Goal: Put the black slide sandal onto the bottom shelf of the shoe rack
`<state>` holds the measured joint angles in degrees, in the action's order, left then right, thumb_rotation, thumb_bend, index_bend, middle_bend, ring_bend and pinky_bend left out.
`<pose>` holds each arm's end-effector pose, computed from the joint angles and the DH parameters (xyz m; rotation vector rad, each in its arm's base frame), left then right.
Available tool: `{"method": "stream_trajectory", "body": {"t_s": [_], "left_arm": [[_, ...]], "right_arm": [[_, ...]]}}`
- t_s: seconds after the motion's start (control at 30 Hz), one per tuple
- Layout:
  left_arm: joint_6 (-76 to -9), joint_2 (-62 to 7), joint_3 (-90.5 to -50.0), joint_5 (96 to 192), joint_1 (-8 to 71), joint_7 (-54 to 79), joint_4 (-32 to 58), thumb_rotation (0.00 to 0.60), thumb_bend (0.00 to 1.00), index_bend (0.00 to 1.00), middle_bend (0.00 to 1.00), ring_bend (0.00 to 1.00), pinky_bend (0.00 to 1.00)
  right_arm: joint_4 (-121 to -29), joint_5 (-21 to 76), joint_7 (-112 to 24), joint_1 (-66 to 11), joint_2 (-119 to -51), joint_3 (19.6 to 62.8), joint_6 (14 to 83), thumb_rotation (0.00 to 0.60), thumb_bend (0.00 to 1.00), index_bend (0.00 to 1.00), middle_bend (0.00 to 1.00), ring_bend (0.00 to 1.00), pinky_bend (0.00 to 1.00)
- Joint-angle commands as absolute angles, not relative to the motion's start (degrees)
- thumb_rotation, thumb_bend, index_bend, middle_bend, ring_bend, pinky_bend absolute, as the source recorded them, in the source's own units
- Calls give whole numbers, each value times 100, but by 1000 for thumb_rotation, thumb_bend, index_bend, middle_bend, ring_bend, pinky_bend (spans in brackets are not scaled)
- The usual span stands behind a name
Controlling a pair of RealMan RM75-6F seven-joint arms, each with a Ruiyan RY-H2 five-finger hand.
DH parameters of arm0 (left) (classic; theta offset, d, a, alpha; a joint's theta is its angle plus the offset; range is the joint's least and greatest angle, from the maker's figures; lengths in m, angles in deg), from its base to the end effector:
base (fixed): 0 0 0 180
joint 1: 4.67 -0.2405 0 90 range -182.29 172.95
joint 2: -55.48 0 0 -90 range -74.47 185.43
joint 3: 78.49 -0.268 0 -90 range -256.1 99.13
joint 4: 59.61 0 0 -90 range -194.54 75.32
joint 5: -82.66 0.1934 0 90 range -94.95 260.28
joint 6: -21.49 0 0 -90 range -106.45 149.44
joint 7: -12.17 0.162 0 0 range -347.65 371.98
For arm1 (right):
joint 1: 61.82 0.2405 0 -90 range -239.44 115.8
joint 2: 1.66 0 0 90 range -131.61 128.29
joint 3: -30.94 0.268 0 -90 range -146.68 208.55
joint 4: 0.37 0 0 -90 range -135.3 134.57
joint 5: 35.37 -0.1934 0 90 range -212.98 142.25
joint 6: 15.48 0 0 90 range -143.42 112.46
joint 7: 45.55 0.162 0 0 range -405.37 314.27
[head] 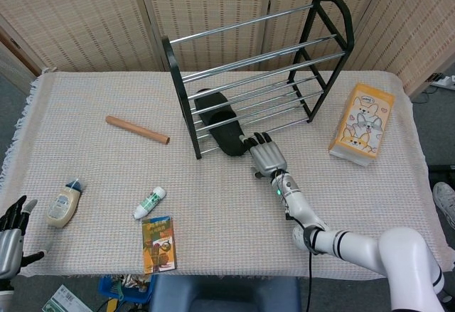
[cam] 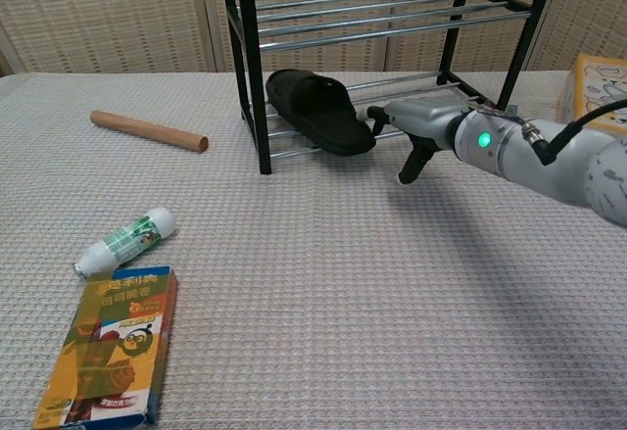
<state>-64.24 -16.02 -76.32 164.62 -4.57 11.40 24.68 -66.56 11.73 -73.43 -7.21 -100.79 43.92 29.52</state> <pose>-0.3568 0.1681 0.1533 -1.2685 -0.9806 -0.8073 -0.1320 -0.4240 -0.0552 1.8781 -0.9450 0.7309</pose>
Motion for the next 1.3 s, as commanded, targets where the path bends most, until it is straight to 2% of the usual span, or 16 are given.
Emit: {"method": "stream_trajectory", "body": {"t_s": [0.03,0.3,0.57,0.77,1.07,1.3], "left_arm": [[-6411,-1615,-7636,16454,-459,1127,2447,600,243,109,0,0,171],[-6360,-1691,-7626,16528,-379,1145,2439,600,243,109,0,0,171],[-6324,-1694,-7580,16623,-249,1307,2605,600,243,109,0,0,171],[-6285,-1678,-7554,16661,-160,1452,2739,600,243,109,0,0,171],[-6217,-1628,-7574,16674,-75,1784,3077,600,243,109,0,0,171],[-6302,-1638,-7598,16710,-89,1953,3233,600,243,109,0,0,171]], "right_arm": [[-6823,1311,-7286,-808,-9976,4334,3079,600,371,0,139,0,36],[-7604,1965,-6951,-1450,-9331,4081,3944,600,371,0,133,0,36],[-8581,2915,-6803,-2484,-8364,3521,5325,600,385,0,129,0,36],[-8904,3413,-6397,-3450,-7850,3087,6363,600,386,0,129,0,36],[-8699,4172,-5352,-4605,-7447,2546,7270,600,386,0,129,0,36],[-8570,4521,-5050,-5194,-7441,2416,7710,600,386,0,143,0,66]]}}
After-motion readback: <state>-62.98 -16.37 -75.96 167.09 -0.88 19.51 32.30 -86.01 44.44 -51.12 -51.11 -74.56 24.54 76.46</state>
